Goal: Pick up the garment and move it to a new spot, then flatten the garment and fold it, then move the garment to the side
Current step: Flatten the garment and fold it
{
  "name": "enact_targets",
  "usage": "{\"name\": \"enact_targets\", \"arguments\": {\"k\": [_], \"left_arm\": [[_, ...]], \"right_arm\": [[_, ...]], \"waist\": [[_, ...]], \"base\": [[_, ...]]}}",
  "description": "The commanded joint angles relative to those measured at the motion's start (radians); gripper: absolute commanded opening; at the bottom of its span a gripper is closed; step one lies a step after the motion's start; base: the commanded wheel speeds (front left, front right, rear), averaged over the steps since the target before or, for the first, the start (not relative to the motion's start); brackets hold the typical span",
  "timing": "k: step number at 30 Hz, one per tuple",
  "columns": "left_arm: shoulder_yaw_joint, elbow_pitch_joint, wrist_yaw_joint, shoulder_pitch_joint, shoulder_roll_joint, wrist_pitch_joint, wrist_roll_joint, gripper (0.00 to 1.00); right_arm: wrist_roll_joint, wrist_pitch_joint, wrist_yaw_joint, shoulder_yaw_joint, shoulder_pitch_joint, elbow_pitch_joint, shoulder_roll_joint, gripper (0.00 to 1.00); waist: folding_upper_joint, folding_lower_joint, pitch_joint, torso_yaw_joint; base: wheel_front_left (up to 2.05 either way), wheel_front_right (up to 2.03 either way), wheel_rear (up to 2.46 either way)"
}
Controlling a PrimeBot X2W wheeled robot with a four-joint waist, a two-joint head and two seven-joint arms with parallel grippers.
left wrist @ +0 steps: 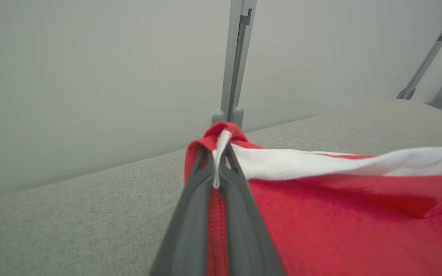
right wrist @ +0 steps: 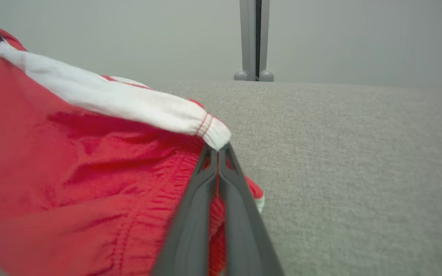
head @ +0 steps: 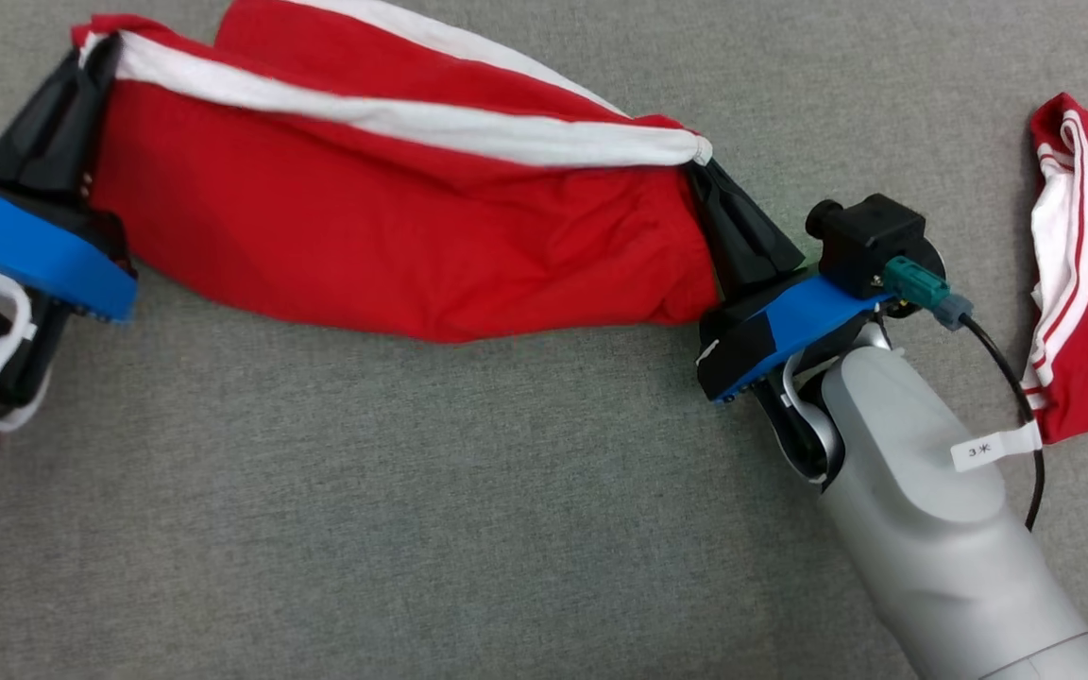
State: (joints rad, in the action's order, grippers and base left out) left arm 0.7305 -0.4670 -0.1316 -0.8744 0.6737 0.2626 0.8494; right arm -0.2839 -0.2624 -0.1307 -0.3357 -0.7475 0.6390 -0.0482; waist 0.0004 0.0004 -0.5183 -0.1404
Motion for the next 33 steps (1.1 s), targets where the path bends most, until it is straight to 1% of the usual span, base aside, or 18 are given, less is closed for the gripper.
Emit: {"name": "enact_targets", "arguments": {"k": [1, 4, 8, 10, 15, 23, 29, 33], "left_arm": [[0.007, 0.004, 0.002, -0.031, 0.013, 0.003, 0.010, 0.00], [-0.005, 0.000, 0.002, -0.064, 0.039, 0.002, 0.027, 0.00], [-0.004, -0.017, 0.002, -0.081, 0.058, 0.003, 0.037, 0.00], [-0.003, -0.009, 0.002, -0.080, 0.060, 0.003, 0.036, 0.00], [-0.016, -0.001, 0.002, -0.066, 0.037, 0.003, 0.025, 0.00], [-0.100, -0.042, 0.002, -0.052, 0.000, 0.003, -0.024, 0.00], [-0.117, -0.045, 0.002, -0.052, -0.032, 0.002, -0.049, 0.00], [-0.125, -0.070, 0.002, -0.041, -0.038, 0.002, -0.067, 0.00]], "right_arm": [[-0.007, -0.003, 0.000, 0.000, -0.019, 0.001, -0.005, 0.00], [-0.014, -0.003, 0.000, 0.005, -0.030, -0.011, -0.005, 0.00], [-0.024, -0.003, 0.000, 0.004, -0.023, -0.029, -0.006, 0.00], [-0.031, -0.003, 0.000, 0.004, -0.012, -0.039, -0.006, 0.00], [-0.046, -0.003, 0.000, 0.006, 0.016, -0.080, -0.005, 0.00], [-0.058, -0.003, 0.000, 0.000, 0.052, -0.142, -0.005, 0.00], [-0.051, -0.003, 0.000, 0.028, 0.075, -0.169, -0.005, 0.00], [-0.053, -0.003, 0.000, 0.025, 0.086, -0.175, -0.006, 0.00]], "waist": [[-0.0004, -0.0004, -0.015, 0.001], [-0.0004, -0.0004, -0.041, -0.010], [-0.0004, -0.0004, -0.062, -0.026], [-0.0004, -0.0004, -0.067, -0.032], [-0.0004, -0.0004, -0.071, -0.046], [-0.0004, -0.0004, -0.057, -0.068], [-0.0004, -0.0004, -0.046, -0.082], [-0.0004, -0.0004, -0.041, -0.101]], "base": [[0.00, 0.00, 0.00], [0.00, 0.00, 0.00], [0.00, 0.00, 0.00], [0.00, 0.00, 0.00], [0.00, 0.00, 0.00], [0.00, 0.00, 0.00], [0.00, 0.00, 0.00], [0.00, 0.00, 0.00]]}}
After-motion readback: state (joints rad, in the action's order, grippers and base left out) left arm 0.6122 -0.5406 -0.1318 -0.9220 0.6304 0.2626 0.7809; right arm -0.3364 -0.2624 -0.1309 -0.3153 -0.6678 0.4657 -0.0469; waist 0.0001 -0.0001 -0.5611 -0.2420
